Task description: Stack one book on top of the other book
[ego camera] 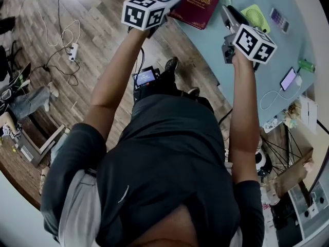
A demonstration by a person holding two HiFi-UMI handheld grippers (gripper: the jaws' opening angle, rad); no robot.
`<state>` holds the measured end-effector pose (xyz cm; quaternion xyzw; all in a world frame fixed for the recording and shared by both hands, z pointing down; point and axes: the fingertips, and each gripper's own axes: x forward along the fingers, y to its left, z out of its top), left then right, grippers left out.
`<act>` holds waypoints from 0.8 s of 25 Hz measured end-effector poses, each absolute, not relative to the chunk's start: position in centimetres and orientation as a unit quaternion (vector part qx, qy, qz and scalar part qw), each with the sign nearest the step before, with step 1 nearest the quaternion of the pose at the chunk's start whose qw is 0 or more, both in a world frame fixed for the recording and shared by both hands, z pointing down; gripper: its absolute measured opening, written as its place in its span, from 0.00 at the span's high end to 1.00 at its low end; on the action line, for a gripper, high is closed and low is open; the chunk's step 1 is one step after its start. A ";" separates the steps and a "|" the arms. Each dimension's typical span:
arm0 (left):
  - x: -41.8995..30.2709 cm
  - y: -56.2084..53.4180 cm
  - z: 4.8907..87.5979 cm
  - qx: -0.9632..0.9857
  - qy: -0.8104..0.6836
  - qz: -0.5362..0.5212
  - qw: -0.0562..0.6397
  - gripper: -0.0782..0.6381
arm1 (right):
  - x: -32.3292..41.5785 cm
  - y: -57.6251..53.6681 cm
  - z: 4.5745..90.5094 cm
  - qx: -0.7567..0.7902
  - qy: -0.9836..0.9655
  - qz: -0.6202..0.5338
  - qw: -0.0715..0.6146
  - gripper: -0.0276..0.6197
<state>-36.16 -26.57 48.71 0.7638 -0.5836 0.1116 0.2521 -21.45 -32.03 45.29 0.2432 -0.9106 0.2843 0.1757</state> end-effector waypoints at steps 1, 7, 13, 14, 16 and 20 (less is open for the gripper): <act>-35.7 -26.1 47.6 0.769 -0.581 0.112 0.242 0.59 | -20.9 -31.7 43.7 0.238 -0.917 0.272 0.167 0.82; -32.2 -22.8 40.7 0.800 -0.561 0.119 0.176 0.59 | -16.5 -28.6 34.4 0.218 -0.949 0.196 0.112 0.82; -28.1 -19.6 33.5 0.819 -0.554 0.101 0.112 0.59 | -11.1 -24.0 26.9 0.208 -0.967 0.121 0.077 0.82; -27.3 -19.0 32.5 0.822 -0.552 0.100 0.102 0.59 | -10.1 -23.1 25.8 0.209 -0.969 0.110 0.073 0.82; -25.5 -17.8 30.6 0.827 -0.547 0.100 0.083 0.59 | -7.9 -21.5 23.5 0.212 -0.971 0.087 0.060 0.82; -21.9 -15.5 27.3 0.837 -0.535 0.095 0.055 0.59 | -3.7 -18.5 19.7 0.228 -0.972 0.046 0.034 0.82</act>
